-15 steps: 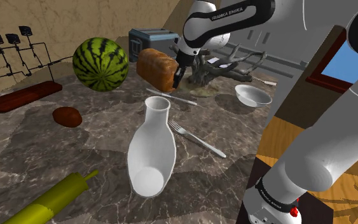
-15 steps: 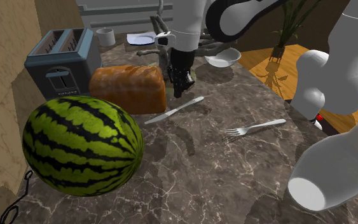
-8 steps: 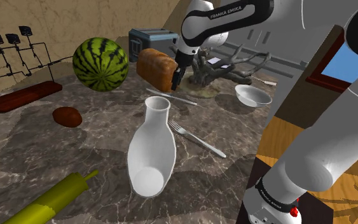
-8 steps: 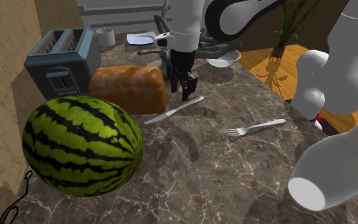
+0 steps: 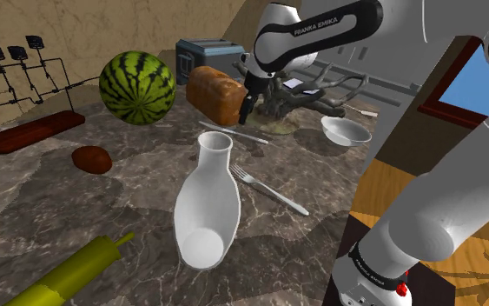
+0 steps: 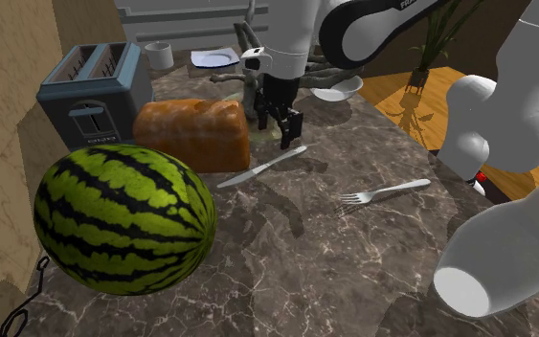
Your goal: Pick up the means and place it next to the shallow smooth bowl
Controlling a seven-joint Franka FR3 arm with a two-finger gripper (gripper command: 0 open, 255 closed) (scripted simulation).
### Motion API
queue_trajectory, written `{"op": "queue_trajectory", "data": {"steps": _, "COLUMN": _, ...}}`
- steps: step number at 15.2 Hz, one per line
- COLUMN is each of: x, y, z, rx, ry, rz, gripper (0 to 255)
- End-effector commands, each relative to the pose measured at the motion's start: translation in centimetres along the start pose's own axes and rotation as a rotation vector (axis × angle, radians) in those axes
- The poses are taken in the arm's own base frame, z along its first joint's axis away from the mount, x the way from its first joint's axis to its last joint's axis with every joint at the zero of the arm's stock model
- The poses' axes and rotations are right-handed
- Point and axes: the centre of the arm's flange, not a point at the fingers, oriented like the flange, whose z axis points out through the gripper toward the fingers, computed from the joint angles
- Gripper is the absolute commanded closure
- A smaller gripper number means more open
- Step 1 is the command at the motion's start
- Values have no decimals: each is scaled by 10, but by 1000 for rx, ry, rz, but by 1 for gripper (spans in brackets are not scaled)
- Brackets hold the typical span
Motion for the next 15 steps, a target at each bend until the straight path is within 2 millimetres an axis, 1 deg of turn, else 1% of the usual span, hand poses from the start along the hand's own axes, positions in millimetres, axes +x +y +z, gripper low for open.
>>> {"op": "queue_trajectory", "data": {"steps": 1, "x": -16, "y": -2, "z": 44, "rx": 65, "ry": -111, "rz": 10, "gripper": 0}}
{"op": "queue_trajectory", "data": {"steps": 3, "x": -17, "y": -3, "z": 52, "rx": 65, "ry": -111, "rz": 10, "gripper": 0}}
{"op": "queue_trajectory", "data": {"steps": 10, "x": -17, "y": -3, "z": 52, "rx": 65, "ry": -111, "rz": 10, "gripper": 0}}
{"op": "queue_trajectory", "data": {"steps": 11, "x": -11, "y": 1, "z": 62, "rx": 65, "ry": -111, "rz": 10, "gripper": 255}}
{"op": "queue_trajectory", "data": {"steps": 12, "x": -7, "y": 7, "z": 55, "rx": 65, "ry": -110, "rz": 11, "gripper": 255}}
{"op": "queue_trajectory", "data": {"steps": 13, "x": -17, "y": 8, "z": 62, "rx": 65, "ry": -110, "rz": 11, "gripper": 255}}
{"op": "queue_trajectory", "data": {"steps": 14, "x": -23, "y": 4, "z": 55, "rx": 65, "ry": -108, "rz": 10, "gripper": 255}}
{"op": "queue_trajectory", "data": {"steps": 15, "x": -15, "y": 8, "z": 60, "rx": 65, "ry": -109, "rz": 11, "gripper": 255}}
